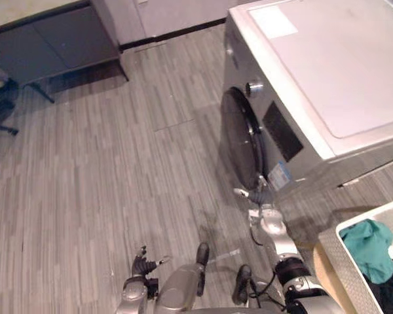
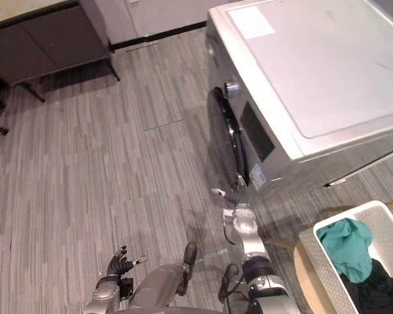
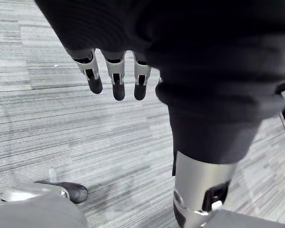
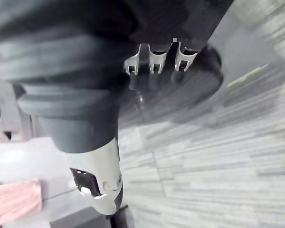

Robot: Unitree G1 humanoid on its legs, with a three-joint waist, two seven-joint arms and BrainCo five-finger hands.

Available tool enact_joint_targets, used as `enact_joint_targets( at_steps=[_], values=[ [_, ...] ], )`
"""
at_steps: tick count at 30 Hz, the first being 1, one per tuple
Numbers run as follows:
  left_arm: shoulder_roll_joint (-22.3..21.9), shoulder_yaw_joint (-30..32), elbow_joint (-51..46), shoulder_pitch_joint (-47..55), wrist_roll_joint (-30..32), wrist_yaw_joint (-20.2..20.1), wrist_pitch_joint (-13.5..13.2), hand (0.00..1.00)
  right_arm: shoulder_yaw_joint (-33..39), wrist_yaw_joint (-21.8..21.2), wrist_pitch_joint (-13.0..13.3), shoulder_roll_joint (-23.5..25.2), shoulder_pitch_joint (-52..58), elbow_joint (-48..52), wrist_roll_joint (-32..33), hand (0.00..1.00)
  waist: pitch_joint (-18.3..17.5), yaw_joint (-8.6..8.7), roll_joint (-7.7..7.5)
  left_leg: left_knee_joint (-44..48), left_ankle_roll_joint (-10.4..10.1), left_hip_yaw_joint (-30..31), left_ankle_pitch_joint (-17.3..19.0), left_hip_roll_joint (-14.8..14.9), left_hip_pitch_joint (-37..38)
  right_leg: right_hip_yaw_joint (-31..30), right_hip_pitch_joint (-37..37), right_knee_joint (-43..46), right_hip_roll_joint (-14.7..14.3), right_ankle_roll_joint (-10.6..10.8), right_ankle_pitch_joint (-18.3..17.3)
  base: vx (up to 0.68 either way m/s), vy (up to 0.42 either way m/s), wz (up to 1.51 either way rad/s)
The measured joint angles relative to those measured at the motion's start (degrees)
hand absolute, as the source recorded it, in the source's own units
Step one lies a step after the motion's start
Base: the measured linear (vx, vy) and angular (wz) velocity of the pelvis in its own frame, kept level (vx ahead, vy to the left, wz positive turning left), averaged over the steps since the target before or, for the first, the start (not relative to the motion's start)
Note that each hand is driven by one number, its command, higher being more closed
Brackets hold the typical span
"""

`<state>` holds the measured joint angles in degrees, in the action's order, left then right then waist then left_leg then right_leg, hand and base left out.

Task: Pick up the laundry basket with both hands and put the clothes into the washing machine.

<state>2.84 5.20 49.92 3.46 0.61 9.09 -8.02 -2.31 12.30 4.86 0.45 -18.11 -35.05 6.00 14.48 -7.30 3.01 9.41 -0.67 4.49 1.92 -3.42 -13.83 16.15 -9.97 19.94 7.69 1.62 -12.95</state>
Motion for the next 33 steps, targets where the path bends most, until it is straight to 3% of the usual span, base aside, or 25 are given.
enact_joint_targets(
  at_steps=[5,12,18,22,28,33],
  values=[
    [-0.1,-0.09,-0.6,-0.04,-0.37,1.1,0.0,0.0,0.11,2.06,0.0,1.48,-0.56,0.99,-1.0,0.0,0.15,0.1,-0.41,0.63,0.6,-0.05,-0.42,-0.66,-0.66,0.4,-0.28,0.21,0.72,0.4,-0.11,0.1,-0.015,0.07],
    [-1.33,-0.57,-2.25,-0.16,-1.06,2.52,-0.2,0.0,6.35,11.09,0.52,1.29,-2.02,7.94,-4.98,0.0,0.34,0.14,-0.73,0.65,0.47,-0.53,-0.33,-0.1,-0.77,0.26,-0.86,0.89,0.51,0.41,-0.13,0.05,-0.069,-0.03],
    [-2.58,-0.78,-2.33,-0.58,-1.11,2.65,-0.3,0.0,6.63,12.78,-0.01,1.67,-1.59,11.81,-7.76,0.0,0.37,0.09,-0.72,0.5,0.34,-0.99,-0.24,0.5,-1.77,0.09,-2.34,1.49,0.13,0.29,-0.27,-0.03,-0.061,-0.03],
    [-2.61,-1.22,-2.14,-0.81,-1.07,3.13,-0.29,0.0,6.6,15.14,-0.27,2.81,1.19,17.09,-13.77,0.0,0.42,-0.11,-0.79,-0.07,0.37,-1.1,-0.26,0.41,-1.76,0.08,-2.45,1.41,0.24,0.31,-0.28,-0.03,-0.022,0.02],
    [-2.41,-2.32,-2.1,-0.84,-1.08,3.69,-0.26,0.0,6.07,15.28,-0.42,3.05,2.65,18.09,-15.55,0.0,0.44,0.06,-0.83,-0.9,0.4,-1.53,-0.33,0.36,-1.96,-0.28,-3.08,1.08,0.29,0.32,-0.28,0.0,-0.029,-0.03],
    [-2.16,-3.06,-2.15,-2.15,-1.82,3.55,-0.3,0.0,6.71,12.76,-0.91,0.58,-4.27,7.74,-8.62,0.0,1.91,0.04,-0.94,-0.48,0.42,-1.35,-0.63,0.38,-3.25,-0.13,-4.42,1.64,0.3,0.32,-0.28,0.02,-0.046,0.01]
  ],
)
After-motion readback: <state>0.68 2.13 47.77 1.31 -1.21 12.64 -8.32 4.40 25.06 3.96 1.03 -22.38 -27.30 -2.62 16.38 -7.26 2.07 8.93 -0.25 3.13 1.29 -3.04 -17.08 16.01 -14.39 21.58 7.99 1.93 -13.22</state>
